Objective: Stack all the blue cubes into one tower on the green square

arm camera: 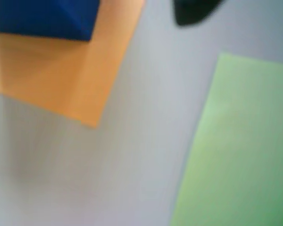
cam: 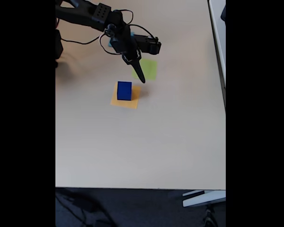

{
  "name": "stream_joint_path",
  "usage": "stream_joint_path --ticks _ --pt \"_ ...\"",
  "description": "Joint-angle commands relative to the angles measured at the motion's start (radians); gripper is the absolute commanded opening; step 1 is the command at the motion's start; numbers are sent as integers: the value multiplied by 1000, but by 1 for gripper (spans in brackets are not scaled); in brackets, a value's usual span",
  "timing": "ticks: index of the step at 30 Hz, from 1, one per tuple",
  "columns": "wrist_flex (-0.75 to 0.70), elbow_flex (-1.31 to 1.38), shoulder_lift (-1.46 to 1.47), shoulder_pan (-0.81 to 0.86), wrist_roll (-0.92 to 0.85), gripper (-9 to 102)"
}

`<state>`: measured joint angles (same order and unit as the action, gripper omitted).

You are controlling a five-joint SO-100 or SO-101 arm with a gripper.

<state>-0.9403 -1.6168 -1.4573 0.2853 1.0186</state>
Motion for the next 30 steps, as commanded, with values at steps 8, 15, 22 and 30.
stream_joint_path --ticks 8,15,22,30 --pt "-3 -110 -184 49 -38 49" --pt "-69 -86 -170 92 -60 49" --pt "-137 -20 -86 106 -51 48" --pt "-156 43 -5 92 -26 47"
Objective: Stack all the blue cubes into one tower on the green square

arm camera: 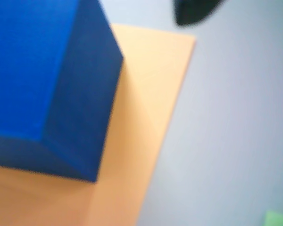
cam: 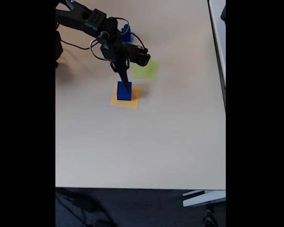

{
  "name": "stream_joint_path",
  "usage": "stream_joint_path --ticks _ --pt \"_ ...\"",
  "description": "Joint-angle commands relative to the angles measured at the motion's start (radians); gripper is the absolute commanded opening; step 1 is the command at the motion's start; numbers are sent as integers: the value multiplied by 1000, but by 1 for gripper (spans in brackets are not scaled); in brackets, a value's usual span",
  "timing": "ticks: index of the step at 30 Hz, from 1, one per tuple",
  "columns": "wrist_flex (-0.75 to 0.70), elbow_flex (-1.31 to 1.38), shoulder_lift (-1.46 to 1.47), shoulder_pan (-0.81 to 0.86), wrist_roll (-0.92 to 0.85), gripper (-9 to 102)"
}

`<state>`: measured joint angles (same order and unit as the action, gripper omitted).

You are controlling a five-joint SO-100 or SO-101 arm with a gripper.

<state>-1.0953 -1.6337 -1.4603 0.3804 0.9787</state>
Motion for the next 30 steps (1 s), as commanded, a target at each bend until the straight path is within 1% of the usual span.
stream_joint_path --ticks 1,10,23,30 --pt "0 58 5 -5 15 47" --pt "61 -25 -31 6 3 47" --pt "71 -37 -37 58 -12 49" --pt "97 -35 -26 55 32 47"
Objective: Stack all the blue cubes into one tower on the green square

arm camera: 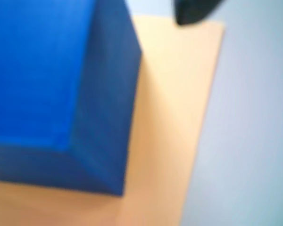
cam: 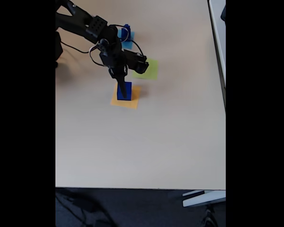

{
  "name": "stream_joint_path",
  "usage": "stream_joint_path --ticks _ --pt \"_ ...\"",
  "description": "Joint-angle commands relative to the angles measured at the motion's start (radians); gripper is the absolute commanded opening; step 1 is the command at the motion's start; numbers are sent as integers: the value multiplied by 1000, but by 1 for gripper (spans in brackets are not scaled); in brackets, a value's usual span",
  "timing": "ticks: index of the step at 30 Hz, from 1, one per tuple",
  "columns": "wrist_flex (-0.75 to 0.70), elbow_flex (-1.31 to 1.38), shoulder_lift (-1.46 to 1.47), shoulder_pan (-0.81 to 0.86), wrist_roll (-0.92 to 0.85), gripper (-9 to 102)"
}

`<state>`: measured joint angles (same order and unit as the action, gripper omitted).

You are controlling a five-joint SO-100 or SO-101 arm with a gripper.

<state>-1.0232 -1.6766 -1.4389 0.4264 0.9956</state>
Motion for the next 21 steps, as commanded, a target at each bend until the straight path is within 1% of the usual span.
stream_joint_path --ticks 1,8,13,21 --pt "32 8 -48 11 17 47" --pt "51 32 -28 11 18 47" --pt "51 48 11 14 31 43" --pt "54 55 48 20 35 42"
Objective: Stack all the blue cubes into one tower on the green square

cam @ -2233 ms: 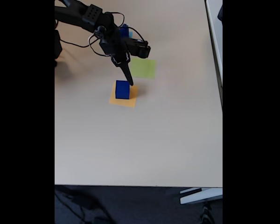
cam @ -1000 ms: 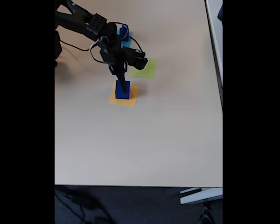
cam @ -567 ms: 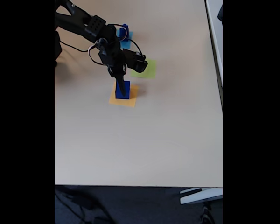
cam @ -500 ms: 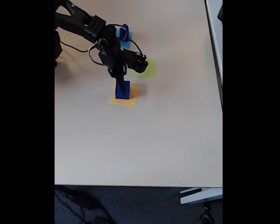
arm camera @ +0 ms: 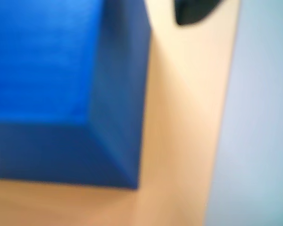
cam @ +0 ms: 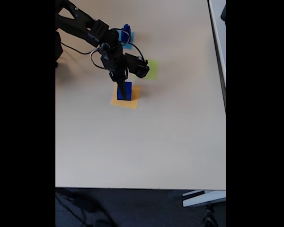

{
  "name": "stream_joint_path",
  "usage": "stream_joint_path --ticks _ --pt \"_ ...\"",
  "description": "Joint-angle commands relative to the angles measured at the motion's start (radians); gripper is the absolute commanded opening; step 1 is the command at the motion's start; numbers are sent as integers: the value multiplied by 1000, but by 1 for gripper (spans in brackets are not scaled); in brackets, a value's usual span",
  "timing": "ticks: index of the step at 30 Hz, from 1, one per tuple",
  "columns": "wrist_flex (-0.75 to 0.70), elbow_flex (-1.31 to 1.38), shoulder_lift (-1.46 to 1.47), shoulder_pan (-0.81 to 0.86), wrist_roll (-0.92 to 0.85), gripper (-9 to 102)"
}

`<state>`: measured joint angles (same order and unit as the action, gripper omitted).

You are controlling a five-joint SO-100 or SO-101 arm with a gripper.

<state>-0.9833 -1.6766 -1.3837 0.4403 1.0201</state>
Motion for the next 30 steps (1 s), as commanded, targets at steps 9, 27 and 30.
stream_joint_path --ticks 9,27,30 --pt "11 57 -5 8 11 29" --pt "-28 100 -21 6 3 11" --pt "-72 156 -44 5 -3 11"
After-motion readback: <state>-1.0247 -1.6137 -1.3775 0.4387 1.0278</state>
